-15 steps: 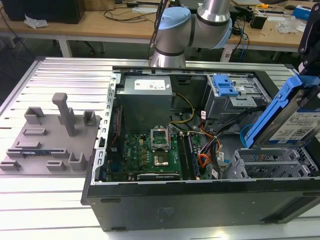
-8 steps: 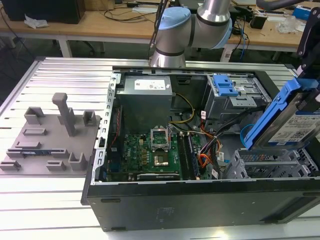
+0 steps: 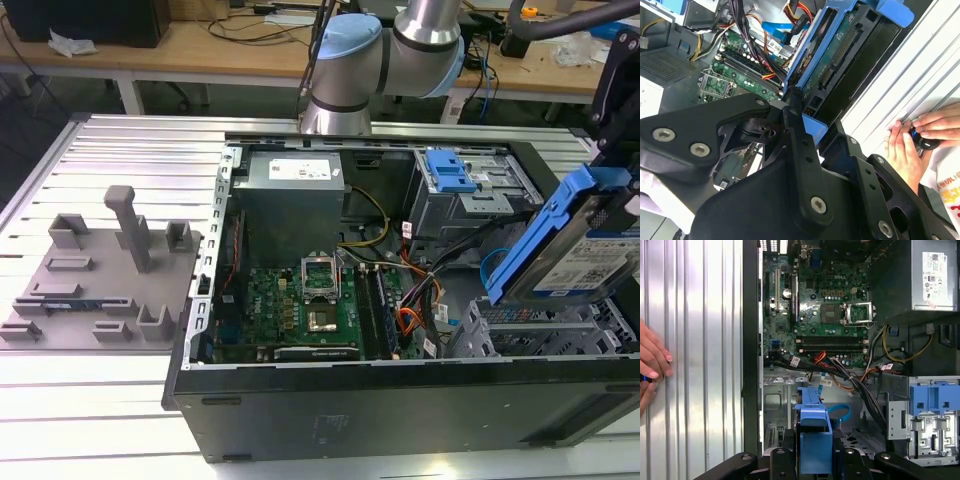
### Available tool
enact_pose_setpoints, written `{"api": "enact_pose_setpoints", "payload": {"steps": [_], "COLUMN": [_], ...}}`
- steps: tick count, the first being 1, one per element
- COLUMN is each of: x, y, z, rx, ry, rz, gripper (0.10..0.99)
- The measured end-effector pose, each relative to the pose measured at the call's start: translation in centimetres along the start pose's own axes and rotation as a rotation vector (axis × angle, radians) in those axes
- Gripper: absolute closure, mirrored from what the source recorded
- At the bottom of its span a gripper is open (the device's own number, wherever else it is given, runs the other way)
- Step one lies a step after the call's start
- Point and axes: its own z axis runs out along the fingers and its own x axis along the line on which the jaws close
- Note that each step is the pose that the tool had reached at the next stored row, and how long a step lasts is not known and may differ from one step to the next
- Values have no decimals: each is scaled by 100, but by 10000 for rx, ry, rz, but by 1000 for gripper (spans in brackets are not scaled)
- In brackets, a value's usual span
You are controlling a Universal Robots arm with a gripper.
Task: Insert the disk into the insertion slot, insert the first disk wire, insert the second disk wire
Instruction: 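Insert the disk into the insertion slot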
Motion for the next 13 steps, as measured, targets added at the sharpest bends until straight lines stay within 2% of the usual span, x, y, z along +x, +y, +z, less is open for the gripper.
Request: {"api": "enact_pose_setpoints", "payload": {"steps": [13], "x": [16], "y": [5], "z": [104], "rx": [0], "ry": [5], "rz": [1], "gripper": [722]}}
